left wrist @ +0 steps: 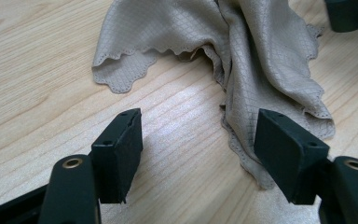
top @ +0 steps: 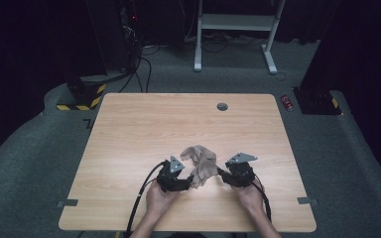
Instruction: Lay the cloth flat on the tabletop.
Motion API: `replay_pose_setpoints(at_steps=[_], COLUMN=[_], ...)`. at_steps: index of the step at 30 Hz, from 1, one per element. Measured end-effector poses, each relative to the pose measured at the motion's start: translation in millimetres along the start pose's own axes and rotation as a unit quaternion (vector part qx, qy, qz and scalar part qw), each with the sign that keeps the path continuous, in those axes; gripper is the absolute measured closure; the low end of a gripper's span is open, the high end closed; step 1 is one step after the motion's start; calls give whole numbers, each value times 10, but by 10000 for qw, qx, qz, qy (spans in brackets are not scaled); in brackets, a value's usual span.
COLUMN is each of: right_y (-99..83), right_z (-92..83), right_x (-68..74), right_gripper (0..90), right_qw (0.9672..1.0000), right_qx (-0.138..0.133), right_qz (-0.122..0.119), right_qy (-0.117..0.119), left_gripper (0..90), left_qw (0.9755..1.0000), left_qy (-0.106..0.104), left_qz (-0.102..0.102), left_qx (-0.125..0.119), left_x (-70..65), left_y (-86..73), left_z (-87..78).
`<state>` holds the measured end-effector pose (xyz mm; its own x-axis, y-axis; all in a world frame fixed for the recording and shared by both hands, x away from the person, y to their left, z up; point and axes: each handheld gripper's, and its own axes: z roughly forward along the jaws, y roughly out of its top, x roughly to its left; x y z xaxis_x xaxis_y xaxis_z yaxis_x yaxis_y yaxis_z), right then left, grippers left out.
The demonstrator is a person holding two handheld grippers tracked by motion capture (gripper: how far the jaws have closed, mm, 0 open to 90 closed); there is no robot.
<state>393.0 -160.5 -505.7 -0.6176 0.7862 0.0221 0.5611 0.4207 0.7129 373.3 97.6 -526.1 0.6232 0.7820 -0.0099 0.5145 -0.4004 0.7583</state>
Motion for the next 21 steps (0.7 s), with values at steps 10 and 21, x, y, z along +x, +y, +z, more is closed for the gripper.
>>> replay_pose_setpoints(at_steps=[10, 21], right_y=[55, 4], right_z=[201, 42], right_x=[16, 58], right_gripper=[710, 887], right_qw=[9996, 9996], right_qx=[143, 30], right_qz=[78, -160], right_qy=[244, 238], left_gripper=[327, 327], left_qw=[10000, 10000], left_qy=[-2, -2], left_qz=[-5, -3], left_qx=[7, 7], left_x=[1, 1], left_y=[0, 0], left_z=[0, -1])
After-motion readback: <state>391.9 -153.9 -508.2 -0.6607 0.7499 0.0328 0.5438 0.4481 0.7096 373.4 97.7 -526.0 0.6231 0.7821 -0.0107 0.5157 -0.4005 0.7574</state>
